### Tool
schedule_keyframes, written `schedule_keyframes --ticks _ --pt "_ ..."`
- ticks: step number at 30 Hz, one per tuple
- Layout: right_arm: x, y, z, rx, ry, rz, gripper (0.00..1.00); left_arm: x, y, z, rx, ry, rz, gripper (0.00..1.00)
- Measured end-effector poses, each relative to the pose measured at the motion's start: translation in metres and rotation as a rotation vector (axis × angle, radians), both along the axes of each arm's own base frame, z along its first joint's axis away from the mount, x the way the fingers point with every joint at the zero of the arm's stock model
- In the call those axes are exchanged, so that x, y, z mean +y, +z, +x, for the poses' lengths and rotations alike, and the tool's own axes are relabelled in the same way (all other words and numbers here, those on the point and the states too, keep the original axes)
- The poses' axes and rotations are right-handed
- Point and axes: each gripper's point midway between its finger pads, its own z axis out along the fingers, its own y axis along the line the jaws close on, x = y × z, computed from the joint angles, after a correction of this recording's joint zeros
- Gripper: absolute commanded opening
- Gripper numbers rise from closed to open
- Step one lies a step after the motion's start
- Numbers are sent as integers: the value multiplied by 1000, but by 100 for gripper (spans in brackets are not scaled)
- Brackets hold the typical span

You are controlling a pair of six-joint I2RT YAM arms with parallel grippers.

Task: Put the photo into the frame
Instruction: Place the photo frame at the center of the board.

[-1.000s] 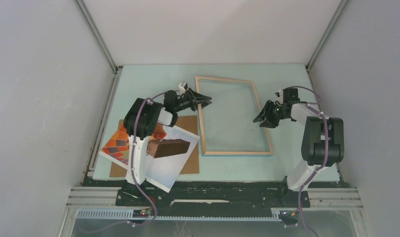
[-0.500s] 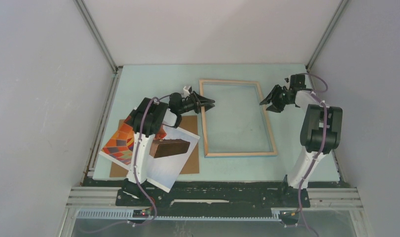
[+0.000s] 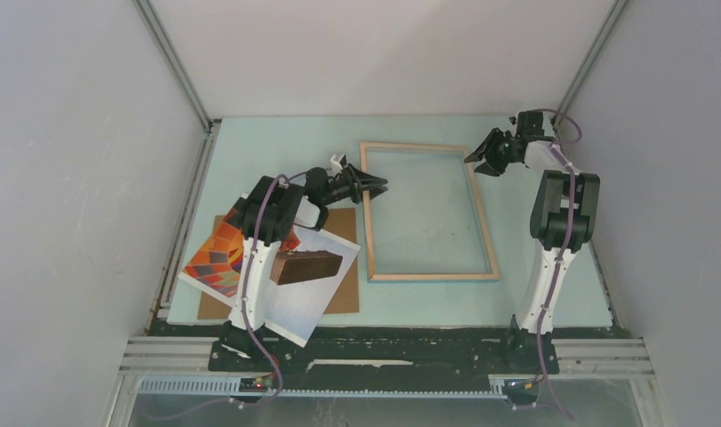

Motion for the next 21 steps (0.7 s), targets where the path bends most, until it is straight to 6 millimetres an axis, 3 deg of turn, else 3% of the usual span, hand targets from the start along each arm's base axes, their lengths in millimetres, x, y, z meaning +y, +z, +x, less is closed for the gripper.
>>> schedule_keyframes --ticks 13,21 --pt "10 -22 11 44 9 40 53 1 -7 1 10 3 1 39" --pt "8 -22 10 49 2 47 53 -1 -15 13 -4 28 55 68"
